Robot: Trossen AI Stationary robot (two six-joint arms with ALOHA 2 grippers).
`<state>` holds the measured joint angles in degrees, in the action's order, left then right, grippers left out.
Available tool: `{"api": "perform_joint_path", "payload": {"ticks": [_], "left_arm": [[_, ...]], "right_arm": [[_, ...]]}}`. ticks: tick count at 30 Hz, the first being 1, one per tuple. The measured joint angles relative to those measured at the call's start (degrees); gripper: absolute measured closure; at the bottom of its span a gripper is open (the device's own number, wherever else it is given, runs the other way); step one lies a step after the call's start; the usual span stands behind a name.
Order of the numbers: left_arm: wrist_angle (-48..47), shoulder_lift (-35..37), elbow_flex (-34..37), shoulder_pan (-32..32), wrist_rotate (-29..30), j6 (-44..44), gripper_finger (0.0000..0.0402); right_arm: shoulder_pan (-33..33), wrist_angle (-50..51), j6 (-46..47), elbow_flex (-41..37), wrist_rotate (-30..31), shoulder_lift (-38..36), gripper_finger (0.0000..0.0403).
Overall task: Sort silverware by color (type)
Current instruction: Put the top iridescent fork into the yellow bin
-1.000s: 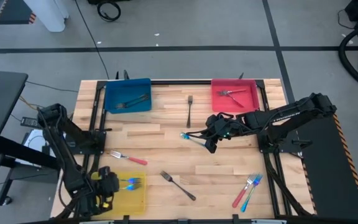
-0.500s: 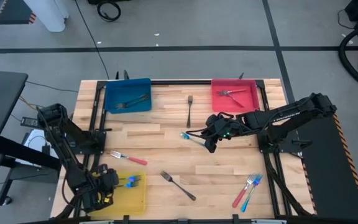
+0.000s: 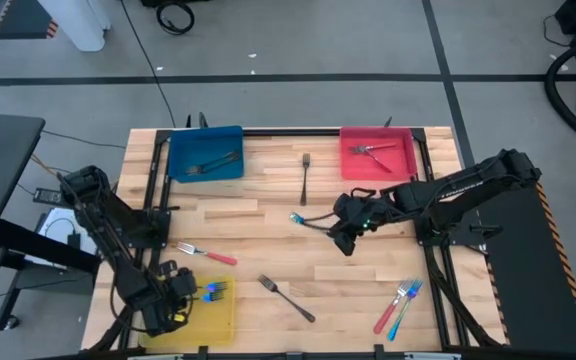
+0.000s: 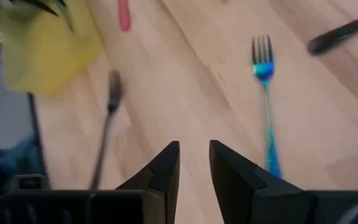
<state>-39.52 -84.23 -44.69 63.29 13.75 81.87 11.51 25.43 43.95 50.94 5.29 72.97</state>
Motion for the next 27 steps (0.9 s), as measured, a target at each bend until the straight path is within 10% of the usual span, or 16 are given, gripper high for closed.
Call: {"api": "perform_joint_path", "payload": {"ticks": [9, 27], "left_arm": [[-1.31, 0.0, -4.35, -8.28, 0.08, -8.77, 0.0287], [-3.12, 0.02, -13.42, -21.43, 11.85, -31.54, 0.0287]], "right_arm": [[-0.39, 3.31, -9.07, 0.0, 13.13, 0.0, 0.0307], [-5.81, -9.49, -20.62, -5.8, 14.71, 0.04, 0.0307]]}}
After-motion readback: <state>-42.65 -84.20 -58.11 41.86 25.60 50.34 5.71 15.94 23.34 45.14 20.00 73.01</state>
